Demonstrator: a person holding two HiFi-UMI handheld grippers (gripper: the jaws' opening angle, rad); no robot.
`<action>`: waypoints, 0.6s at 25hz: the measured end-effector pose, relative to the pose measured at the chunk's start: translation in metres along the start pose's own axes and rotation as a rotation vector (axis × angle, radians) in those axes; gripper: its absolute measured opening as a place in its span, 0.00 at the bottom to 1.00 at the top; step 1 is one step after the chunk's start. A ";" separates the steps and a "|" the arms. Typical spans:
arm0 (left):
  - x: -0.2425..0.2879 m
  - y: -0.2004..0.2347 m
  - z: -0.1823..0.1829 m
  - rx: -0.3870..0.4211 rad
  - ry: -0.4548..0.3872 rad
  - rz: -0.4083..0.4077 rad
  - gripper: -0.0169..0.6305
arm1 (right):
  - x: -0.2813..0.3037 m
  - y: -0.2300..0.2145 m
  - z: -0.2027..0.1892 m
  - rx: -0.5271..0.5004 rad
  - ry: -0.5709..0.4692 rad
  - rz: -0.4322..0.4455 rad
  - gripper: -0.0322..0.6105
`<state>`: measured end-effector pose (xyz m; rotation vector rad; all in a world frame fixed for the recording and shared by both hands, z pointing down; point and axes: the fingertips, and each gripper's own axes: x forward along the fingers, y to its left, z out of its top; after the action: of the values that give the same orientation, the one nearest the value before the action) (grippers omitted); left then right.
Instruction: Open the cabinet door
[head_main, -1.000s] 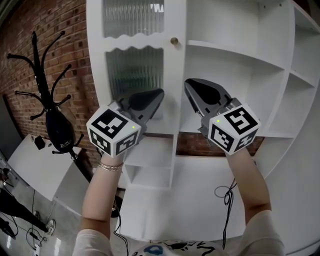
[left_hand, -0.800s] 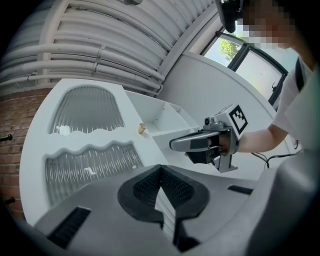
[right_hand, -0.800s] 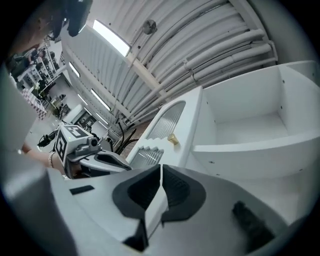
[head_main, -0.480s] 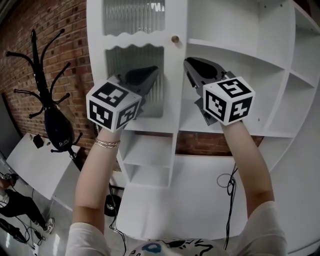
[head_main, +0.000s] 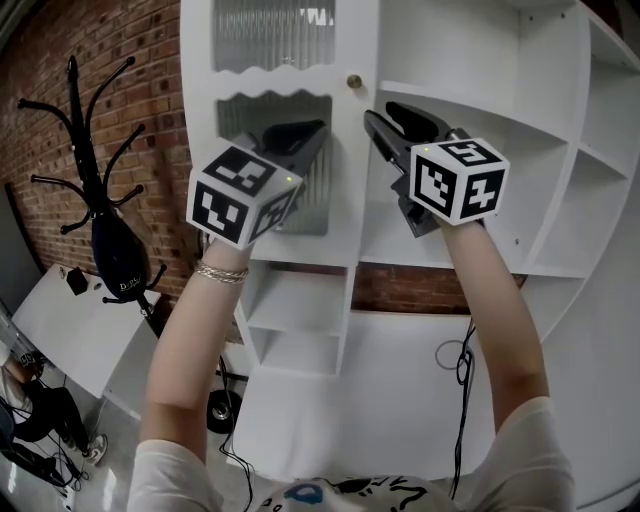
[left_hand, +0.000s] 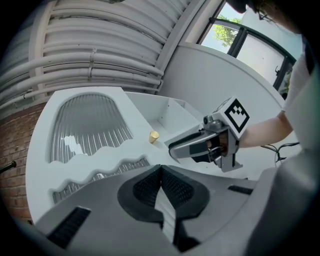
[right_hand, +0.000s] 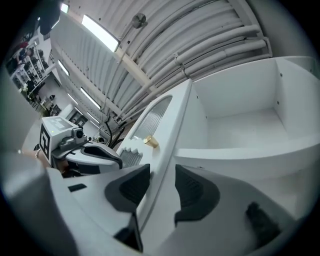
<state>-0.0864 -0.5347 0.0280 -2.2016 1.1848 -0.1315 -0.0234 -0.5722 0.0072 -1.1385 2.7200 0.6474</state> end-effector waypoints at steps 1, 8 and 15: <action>-0.001 0.000 0.001 0.000 -0.001 -0.001 0.05 | 0.001 0.001 0.000 0.007 0.002 0.003 0.27; -0.006 -0.002 -0.003 0.005 0.015 -0.007 0.05 | 0.012 0.006 -0.005 0.126 0.008 0.069 0.27; -0.010 -0.003 -0.011 0.019 0.040 -0.009 0.05 | 0.011 0.008 0.000 0.175 -0.016 0.063 0.27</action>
<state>-0.0943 -0.5313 0.0406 -2.1979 1.1903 -0.1901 -0.0368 -0.5748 0.0067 -1.0066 2.7446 0.4141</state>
